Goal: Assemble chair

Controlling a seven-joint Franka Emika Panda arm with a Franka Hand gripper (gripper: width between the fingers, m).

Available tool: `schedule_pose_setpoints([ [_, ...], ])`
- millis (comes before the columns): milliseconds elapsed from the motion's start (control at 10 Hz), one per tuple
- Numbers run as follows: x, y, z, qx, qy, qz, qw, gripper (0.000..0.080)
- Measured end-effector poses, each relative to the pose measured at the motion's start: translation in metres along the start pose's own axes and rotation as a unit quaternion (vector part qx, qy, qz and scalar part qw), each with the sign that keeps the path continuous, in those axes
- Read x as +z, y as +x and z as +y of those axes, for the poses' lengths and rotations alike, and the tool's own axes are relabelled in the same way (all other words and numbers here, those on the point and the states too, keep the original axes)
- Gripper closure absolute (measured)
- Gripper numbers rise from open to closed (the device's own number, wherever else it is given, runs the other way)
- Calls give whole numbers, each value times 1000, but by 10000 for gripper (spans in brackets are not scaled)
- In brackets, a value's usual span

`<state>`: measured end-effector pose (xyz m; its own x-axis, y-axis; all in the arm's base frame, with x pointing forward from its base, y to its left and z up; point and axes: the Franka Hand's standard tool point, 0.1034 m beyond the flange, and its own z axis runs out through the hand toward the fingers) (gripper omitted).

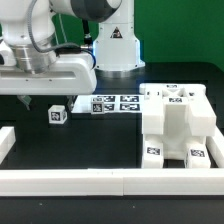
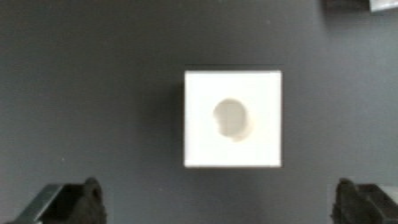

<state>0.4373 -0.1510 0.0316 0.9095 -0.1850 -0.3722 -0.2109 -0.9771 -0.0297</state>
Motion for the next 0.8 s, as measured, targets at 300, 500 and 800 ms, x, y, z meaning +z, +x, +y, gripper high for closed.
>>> schedule_pose_setpoints([
  [300, 7, -4, -5, 9, 4, -99, 995, 150],
  [500, 8, -8, -4, 12, 18, -167, 986, 150],
  [800, 5, 0, 4, 31, 47, -292, 955, 150],
])
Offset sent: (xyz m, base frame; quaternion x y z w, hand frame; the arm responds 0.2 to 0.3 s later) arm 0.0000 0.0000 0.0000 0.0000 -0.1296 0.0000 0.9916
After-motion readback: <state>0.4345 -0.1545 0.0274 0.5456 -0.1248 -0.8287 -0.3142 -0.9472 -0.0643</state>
